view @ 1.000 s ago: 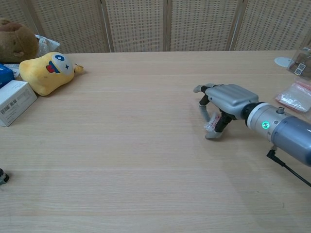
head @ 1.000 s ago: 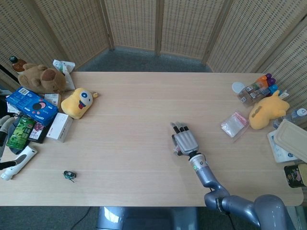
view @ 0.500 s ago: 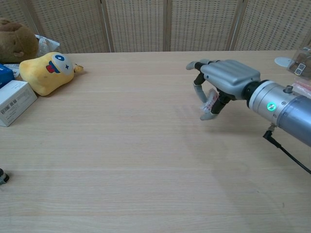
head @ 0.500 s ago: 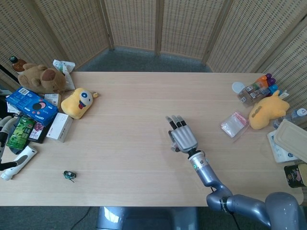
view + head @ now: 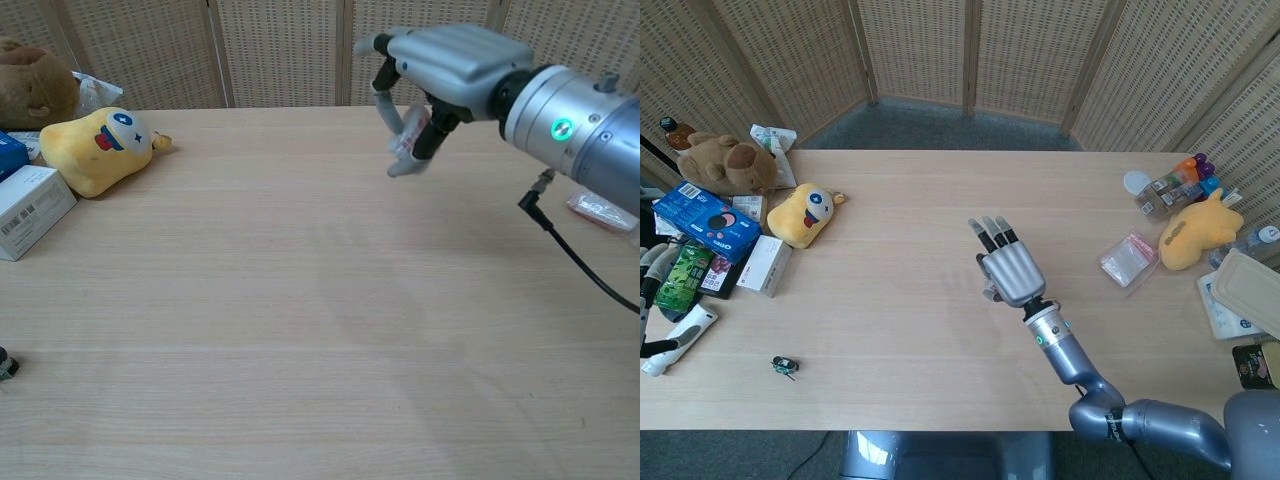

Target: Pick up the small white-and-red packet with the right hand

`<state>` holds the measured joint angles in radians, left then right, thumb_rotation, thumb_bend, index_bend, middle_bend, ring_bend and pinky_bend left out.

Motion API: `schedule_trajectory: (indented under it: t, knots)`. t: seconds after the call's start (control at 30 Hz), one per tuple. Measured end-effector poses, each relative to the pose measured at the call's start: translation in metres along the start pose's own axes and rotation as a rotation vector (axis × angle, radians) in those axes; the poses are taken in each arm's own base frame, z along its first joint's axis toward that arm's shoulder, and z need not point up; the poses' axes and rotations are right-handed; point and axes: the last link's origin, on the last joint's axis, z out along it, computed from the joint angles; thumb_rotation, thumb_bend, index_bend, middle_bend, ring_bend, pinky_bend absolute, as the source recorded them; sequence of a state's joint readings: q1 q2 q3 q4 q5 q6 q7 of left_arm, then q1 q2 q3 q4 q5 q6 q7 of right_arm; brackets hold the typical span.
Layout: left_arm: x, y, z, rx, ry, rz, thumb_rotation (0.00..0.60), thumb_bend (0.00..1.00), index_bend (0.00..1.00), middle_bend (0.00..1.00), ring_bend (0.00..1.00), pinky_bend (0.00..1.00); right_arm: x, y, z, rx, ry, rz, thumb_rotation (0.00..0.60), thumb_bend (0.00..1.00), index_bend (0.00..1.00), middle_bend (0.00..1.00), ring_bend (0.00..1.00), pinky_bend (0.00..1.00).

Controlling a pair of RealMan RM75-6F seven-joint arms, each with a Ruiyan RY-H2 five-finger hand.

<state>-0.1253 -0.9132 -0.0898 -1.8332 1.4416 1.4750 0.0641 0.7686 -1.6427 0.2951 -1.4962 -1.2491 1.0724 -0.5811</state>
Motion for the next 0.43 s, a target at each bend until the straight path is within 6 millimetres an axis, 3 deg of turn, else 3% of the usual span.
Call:
schedule_trajectory:
  t: [0.43]
  knots:
    - [0.001,0.001,-0.001,-0.008,0.001,-0.004,0.600,0.00,0.08,0.00,0.00,0.00,0.063,-0.020,0.015,0.016,0.105,-0.013,0.600,0.00,0.68,0.00,0.00,0.00]
